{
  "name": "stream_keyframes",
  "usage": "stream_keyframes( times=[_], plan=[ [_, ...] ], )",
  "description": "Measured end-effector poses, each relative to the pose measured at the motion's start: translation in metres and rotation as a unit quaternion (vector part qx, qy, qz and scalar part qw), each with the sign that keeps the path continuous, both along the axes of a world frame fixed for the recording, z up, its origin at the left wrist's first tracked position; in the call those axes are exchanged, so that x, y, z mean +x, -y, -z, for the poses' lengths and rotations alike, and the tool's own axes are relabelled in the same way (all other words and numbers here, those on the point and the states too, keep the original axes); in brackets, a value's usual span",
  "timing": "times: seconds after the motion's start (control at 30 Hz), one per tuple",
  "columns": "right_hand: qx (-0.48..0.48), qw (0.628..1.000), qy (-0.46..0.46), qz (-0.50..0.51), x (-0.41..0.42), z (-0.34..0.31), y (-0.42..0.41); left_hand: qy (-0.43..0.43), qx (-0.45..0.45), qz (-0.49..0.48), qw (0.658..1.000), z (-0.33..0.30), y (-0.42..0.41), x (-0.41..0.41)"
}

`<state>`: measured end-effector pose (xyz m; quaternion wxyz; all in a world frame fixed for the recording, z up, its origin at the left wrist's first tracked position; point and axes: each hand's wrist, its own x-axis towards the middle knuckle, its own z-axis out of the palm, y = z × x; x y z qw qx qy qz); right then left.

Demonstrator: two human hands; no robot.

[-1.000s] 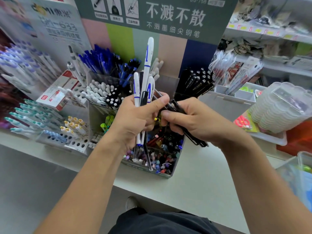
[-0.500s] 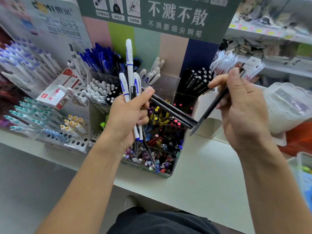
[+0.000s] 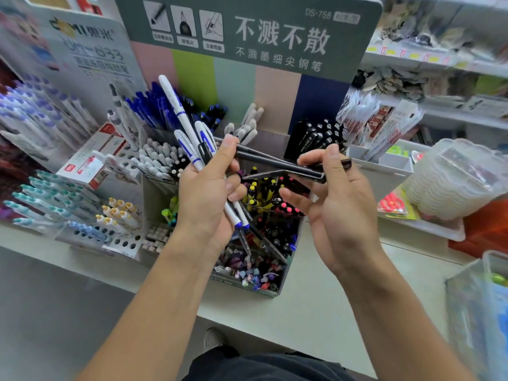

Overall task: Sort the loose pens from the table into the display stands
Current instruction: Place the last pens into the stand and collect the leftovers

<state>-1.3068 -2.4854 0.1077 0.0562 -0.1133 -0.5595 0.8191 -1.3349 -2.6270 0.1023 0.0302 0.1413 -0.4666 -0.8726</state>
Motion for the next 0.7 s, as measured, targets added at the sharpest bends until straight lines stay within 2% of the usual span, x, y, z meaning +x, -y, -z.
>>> stream_keyframes(
  times=[0.13,0.33,0.57,0.7],
  plan=[
    [-0.061,0.998,-0.001,0.012,-0.003,-0.005,0.004,-0.014,-0.039,-0.016,0.999,0.002,-0.008,0.003],
    [-0.027,0.994,-0.058,0.085,-0.001,0.0,0.006,-0.048,-0.081,-0.072,0.993,0.001,-0.016,0.006],
    [0.066,0.989,-0.095,0.089,0.001,0.005,0.003,-0.009,-0.051,-0.071,0.996,0.005,-0.022,0.001],
    [0.177,0.965,-0.164,0.106,-0.004,-0.013,-0.016,-0.029,-0.039,-0.028,0.998,0.003,-0.019,0.0]
  ],
)
